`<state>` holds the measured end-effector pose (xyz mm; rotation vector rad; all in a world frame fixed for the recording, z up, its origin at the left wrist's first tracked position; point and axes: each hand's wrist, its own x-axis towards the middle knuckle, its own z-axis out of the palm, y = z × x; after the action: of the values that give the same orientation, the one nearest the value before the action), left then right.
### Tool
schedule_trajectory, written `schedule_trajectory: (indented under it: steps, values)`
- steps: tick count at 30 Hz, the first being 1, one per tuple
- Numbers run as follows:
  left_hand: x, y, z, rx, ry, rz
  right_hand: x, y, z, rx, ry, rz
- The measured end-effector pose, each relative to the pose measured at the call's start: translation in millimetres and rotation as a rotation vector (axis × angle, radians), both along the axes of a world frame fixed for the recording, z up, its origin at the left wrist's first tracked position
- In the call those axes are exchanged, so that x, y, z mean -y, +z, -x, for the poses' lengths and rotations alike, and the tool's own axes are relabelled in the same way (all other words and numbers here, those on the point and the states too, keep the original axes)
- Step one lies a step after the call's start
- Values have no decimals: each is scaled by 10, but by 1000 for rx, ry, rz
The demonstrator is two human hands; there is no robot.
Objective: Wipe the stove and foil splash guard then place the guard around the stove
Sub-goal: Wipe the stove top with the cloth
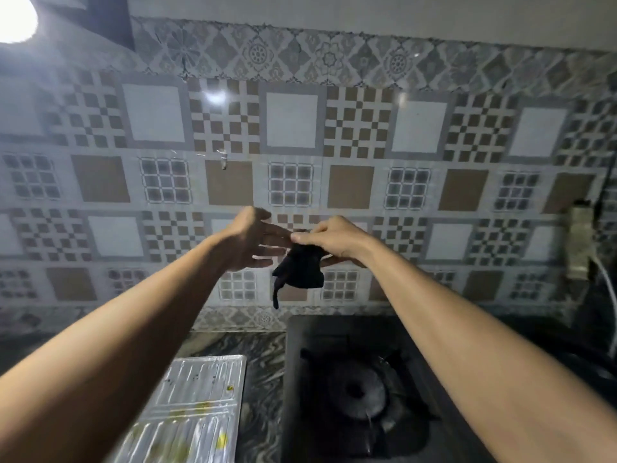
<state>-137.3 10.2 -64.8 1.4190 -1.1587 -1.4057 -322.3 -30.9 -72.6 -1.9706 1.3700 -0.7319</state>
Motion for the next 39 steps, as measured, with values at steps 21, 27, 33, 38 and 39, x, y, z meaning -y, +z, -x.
schedule_trajectory:
  steps: [21, 27, 33, 38, 39]
  values:
    - [-814, -2334, 1705, 1216, -109, 312, 566, -1067, 549, -221, 209, 265]
    - [-795, -2318, 1725, 1285, -97, 277, 695, -1391, 570, -489, 477, 232]
    - [-784, -2322, 1741, 1310, -98, 240, 745, -1526, 685, -583, 558, 173]
    - [-789, -2284, 1768, 1317, -103, 213, 785, -1667, 469, -655, 593, 181]
    - [-791, -2276, 1771, 1320, -103, 211, 808, -1723, 430, -689, 618, 151]
